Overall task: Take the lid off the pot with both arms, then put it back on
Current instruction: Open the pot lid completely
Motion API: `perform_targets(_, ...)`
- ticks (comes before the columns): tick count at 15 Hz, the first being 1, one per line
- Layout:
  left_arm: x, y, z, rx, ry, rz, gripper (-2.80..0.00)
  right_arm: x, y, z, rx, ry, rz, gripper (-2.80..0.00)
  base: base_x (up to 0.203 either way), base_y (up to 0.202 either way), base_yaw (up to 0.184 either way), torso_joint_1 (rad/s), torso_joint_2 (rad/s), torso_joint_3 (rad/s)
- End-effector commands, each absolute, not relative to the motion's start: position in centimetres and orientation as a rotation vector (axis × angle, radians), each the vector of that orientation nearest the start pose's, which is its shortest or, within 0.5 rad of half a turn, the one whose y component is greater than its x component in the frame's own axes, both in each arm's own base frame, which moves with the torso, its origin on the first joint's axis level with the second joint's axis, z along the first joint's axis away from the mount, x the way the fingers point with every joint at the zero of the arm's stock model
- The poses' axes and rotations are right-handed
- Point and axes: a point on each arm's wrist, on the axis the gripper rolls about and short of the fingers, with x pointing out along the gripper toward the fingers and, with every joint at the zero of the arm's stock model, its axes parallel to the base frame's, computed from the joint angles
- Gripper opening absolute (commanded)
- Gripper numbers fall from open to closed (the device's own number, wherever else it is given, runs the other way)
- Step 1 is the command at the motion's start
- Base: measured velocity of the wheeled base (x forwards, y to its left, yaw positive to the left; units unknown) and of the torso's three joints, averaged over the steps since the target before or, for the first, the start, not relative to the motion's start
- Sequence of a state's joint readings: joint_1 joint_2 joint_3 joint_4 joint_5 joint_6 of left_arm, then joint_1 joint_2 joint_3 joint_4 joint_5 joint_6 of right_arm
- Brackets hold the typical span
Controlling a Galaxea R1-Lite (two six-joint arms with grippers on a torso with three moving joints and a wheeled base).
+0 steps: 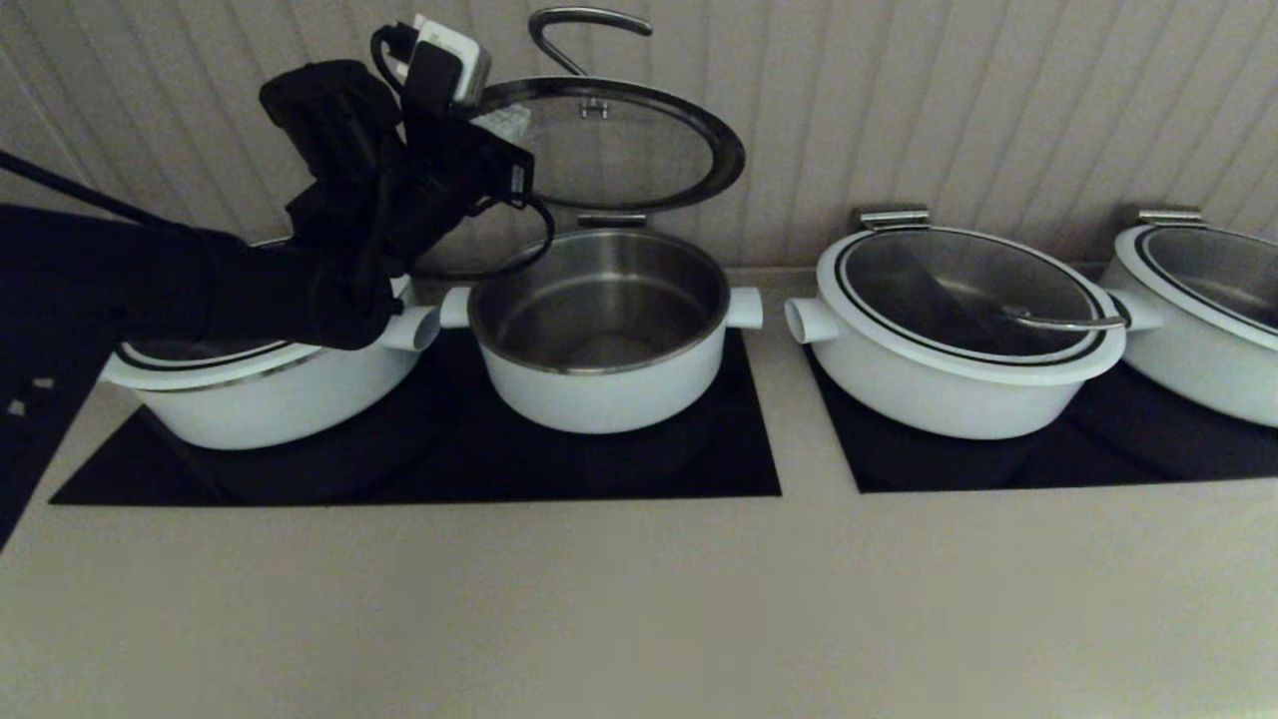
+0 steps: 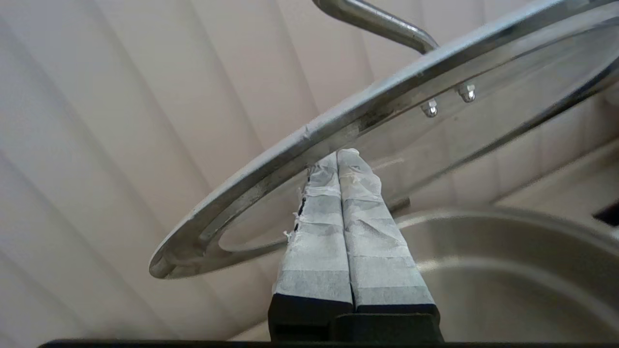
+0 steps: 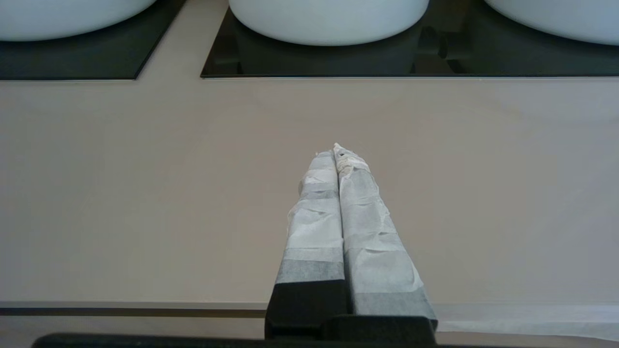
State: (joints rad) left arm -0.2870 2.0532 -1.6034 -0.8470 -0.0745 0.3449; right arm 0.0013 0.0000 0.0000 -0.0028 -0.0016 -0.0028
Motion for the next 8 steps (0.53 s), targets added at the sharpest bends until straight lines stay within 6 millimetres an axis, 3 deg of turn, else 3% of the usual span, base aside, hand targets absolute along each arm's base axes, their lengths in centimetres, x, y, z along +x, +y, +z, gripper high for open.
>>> perform_targets(1,40.66,-12.17,30.62,0.291,-0.495,-0.275,-2.80,-2.28,-0.01,7.58,-0.003,-0.003,0.000,-2.80,0.000,0.000,0.000,0.000,0.00,0.000)
perform_targets(8,40.67,-12.17,30.87,0.289,-0.504,-0.273,-2.80,-2.28,-0.01,7.58,-0.003,-0.003,0.000,-2.80,0.000,0.000,0.000,0.000,0.00,0.000)
